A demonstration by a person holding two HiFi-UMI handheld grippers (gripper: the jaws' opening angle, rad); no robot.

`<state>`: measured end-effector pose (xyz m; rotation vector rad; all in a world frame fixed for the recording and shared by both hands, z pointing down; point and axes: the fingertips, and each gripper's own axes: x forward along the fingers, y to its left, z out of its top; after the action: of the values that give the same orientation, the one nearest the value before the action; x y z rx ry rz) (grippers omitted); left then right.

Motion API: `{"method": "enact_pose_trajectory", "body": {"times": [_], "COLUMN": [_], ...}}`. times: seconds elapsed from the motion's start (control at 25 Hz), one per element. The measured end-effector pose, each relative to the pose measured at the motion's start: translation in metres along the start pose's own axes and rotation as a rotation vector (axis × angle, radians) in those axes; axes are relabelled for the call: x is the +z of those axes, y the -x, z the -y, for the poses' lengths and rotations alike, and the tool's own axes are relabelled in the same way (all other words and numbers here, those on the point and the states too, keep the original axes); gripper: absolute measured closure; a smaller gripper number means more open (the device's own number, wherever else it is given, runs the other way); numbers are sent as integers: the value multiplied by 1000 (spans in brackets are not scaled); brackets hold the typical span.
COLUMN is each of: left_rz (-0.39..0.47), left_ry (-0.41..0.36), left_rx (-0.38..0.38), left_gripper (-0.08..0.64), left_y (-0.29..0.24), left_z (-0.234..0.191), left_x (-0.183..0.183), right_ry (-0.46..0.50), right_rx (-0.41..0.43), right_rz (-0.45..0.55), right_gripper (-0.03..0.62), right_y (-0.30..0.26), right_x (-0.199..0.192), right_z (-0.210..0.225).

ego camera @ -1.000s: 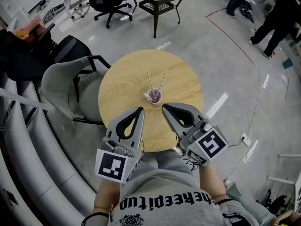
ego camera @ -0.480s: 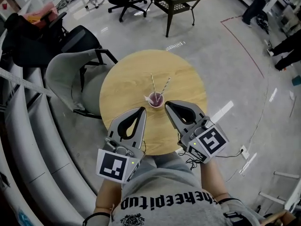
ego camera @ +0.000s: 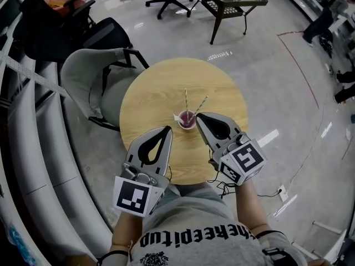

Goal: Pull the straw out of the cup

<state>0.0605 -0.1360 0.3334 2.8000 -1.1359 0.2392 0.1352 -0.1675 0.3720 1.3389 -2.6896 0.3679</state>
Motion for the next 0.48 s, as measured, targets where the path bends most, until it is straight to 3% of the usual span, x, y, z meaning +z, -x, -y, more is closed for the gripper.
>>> {"method": "enact_pose_trajectory", "body": {"times": [0.48], "left_rz": [-21], "left_ry": [11], "left_rx": [77], "left_gripper": [534], "left_y": [5], "left_z": [-7], "left_x": [-9], "right_ry": [-75], "right_rx": [-20], "right_rz": [-90], "right_gripper": [561], "right_y": [-34], "right_x": [-36], "right_z": [33]}}
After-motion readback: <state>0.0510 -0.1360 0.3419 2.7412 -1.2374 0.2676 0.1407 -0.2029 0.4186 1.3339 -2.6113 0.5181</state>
